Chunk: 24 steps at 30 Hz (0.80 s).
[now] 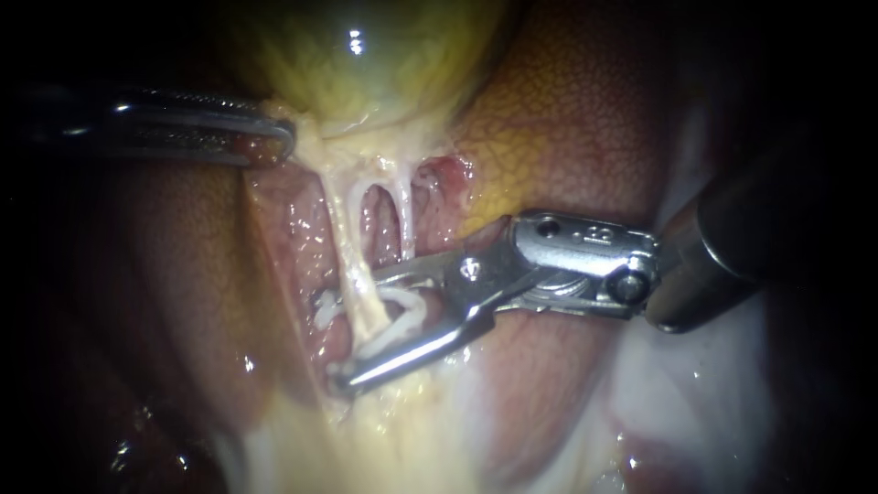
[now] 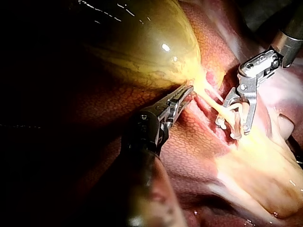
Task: Clipping second clip left tube
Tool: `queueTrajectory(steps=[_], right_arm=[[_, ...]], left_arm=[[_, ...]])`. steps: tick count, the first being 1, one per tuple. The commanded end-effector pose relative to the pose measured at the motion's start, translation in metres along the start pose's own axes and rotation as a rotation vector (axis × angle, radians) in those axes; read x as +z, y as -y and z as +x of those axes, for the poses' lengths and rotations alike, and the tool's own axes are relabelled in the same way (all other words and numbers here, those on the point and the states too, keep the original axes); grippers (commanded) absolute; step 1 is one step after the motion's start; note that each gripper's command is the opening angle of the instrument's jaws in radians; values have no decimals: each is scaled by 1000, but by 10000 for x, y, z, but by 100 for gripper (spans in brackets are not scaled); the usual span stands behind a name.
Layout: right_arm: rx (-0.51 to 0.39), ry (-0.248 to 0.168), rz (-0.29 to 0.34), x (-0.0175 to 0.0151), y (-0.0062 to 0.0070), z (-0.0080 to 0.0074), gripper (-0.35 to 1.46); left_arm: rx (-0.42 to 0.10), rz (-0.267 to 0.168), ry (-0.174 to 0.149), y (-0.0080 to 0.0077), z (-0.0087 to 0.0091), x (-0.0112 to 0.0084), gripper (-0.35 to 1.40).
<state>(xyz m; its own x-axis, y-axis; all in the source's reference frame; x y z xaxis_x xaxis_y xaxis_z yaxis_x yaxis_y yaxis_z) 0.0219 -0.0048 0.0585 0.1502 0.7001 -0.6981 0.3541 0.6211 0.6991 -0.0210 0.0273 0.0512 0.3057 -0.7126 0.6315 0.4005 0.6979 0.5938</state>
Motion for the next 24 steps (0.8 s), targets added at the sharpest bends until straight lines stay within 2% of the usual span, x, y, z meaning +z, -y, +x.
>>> queueTrajectory(steps=[1,7,16,24], right_arm=[[0,3,8,0,3,2,44],[1,5,59,1,22,12,42],[10,0,78,19,52,34,40],[21,1,83,35,58,37,31]], left_arm=[[0,0,0,0,0,-1,-35],[0,0,0,0,0,-1,-35],[0,0,0,0,0,0,-35],[0,0,0,-1,0,-1,-35]])
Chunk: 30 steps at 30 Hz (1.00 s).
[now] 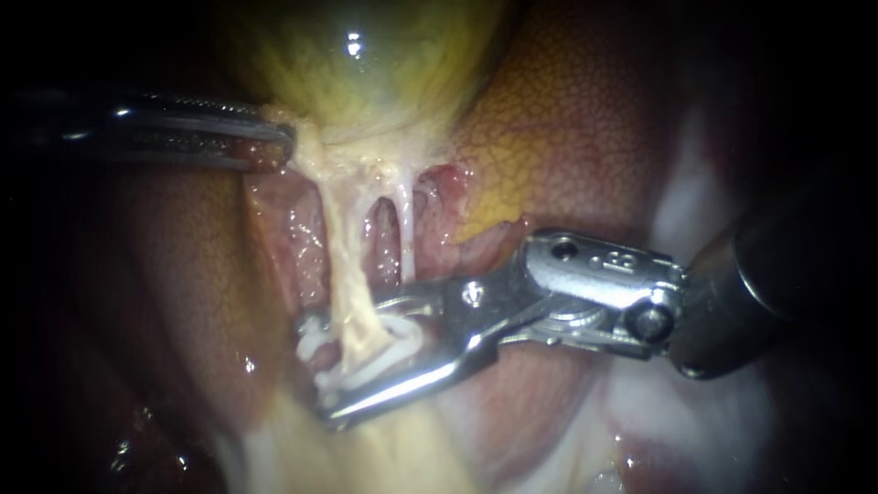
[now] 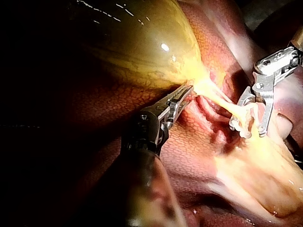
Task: Clipping second clip left tube
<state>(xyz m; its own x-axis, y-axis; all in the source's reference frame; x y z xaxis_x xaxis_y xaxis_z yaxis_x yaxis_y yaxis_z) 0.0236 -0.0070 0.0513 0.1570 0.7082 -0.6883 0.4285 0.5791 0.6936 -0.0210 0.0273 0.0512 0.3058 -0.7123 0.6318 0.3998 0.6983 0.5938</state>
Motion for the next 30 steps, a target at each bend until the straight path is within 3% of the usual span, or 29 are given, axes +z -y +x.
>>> queueTrajectory(steps=[1,8,14,16,30], right_arm=[[13,-1,-2,0,0,-1,28],[83,-5,-12,-4,-2,-2,-8],[83,-9,-17,-7,-4,-3,-21],[83,-9,-17,-8,-5,-3,-35],[92,-8,-31,-10,-11,-8,-35]], left_arm=[[0,0,0,0,0,0,-35],[0,0,0,0,0,0,-35],[0,0,0,0,0,0,-35],[0,0,0,0,0,0,-35],[0,0,0,0,0,0,-35]])
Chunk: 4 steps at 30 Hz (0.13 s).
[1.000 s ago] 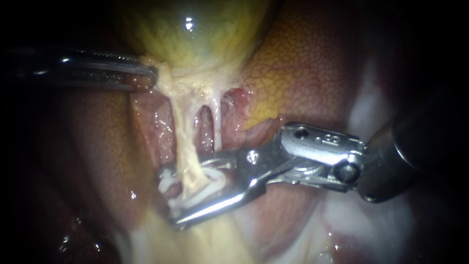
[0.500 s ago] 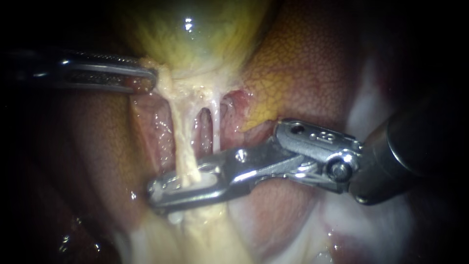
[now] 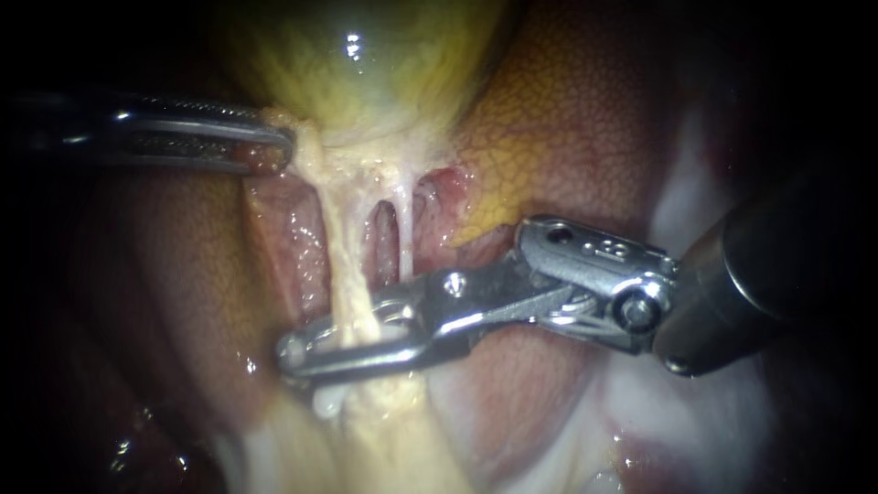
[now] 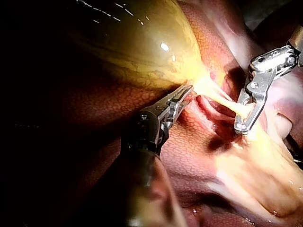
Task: Clipping second clip left tube
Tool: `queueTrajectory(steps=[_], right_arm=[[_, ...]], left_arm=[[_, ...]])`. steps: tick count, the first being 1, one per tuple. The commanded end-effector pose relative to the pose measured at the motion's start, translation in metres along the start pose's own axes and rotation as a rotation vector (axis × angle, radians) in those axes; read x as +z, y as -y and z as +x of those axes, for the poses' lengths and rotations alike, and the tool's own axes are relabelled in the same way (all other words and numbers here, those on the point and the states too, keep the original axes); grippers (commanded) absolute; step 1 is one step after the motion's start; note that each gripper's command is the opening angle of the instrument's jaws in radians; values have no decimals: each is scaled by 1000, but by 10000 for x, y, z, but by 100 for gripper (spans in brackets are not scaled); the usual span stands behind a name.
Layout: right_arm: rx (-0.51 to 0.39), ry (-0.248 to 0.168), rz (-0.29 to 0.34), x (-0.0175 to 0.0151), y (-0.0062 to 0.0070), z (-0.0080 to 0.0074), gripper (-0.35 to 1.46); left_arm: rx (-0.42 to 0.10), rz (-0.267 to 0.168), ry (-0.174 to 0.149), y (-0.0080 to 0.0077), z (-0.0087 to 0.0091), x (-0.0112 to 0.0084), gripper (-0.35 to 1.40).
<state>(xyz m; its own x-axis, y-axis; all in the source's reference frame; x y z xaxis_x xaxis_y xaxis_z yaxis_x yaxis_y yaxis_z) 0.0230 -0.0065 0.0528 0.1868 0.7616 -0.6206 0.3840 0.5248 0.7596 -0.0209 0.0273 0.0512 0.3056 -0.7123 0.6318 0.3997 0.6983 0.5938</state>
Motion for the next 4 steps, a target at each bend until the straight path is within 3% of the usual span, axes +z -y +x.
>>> queueTrajectory(steps=[1,4], right_arm=[[1,0,1,0,0,0,-35],[0,1,1,0,-1,-2,-35]], left_arm=[[0,0,0,0,0,0,-35],[0,0,0,0,0,0,-35]])
